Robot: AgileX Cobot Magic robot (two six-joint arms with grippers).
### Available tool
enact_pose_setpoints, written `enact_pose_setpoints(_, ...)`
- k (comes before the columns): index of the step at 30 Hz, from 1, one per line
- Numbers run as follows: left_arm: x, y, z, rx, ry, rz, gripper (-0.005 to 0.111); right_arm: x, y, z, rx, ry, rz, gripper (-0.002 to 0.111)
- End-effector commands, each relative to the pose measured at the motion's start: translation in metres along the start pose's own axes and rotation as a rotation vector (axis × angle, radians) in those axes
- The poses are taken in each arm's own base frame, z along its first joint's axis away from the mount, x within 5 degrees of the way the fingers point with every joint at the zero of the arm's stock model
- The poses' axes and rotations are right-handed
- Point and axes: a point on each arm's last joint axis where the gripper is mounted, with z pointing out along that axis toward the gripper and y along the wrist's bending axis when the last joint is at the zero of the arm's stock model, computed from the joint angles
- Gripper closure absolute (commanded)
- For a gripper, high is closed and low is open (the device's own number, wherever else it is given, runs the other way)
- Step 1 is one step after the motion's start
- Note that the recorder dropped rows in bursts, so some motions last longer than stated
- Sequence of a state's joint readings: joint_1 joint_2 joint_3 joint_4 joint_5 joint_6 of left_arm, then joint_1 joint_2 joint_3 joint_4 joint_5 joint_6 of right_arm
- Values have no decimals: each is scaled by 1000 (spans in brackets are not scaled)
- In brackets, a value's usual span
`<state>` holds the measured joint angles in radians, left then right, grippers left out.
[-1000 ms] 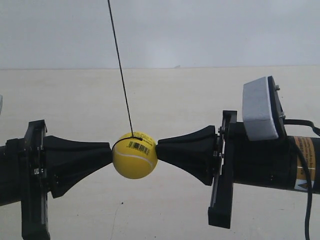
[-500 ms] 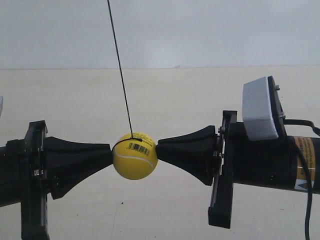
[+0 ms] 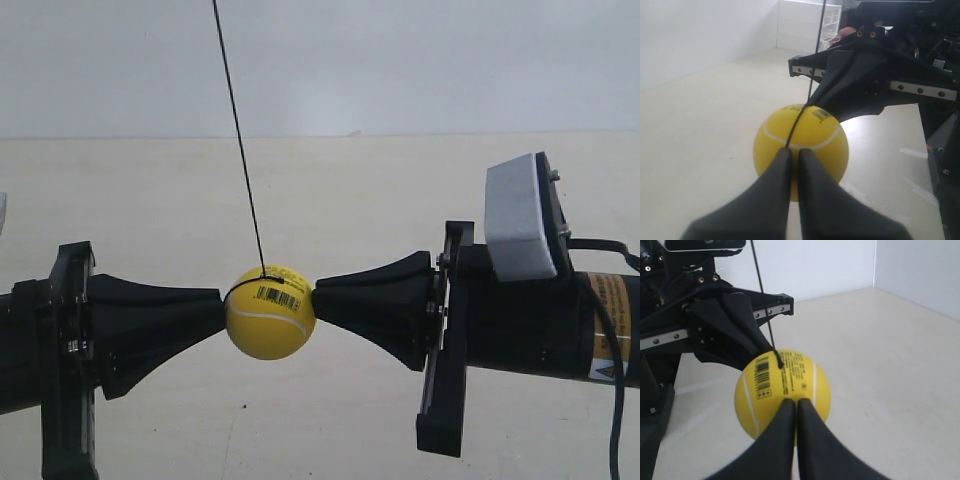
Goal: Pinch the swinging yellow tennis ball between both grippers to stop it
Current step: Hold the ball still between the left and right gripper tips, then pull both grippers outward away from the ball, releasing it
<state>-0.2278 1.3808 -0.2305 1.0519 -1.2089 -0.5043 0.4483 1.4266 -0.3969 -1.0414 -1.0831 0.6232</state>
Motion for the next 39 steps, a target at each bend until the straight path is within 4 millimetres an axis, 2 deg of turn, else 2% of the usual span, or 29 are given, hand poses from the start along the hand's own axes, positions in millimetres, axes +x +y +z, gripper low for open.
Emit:
enact_pose_setpoints(1,-1,-1,1,12,-9,1,102,-1,0,1,-4,-2,-21,108)
enact_pose_setpoints(15,2,11,-1,-127,47,-5,102,-1,-6,-2,90,42,-58,108)
enact_pose_setpoints(24,-9,12,-5,-189,11,12,102,-20,-6,-22,283,121,-149,108)
enact_pose_setpoints(28,-10,12,-7,-216,16,-6,102,-26,-7,-33,392,123,-116,108)
enact_pose_setpoints(32,-15,16,-12,-300,-1,-43,102,-34,-6,-44,485,126,-109,108)
enact_pose_setpoints(39,-25,28,-29,-562,-19,-155,102,-48,0,-62,596,89,-101,108)
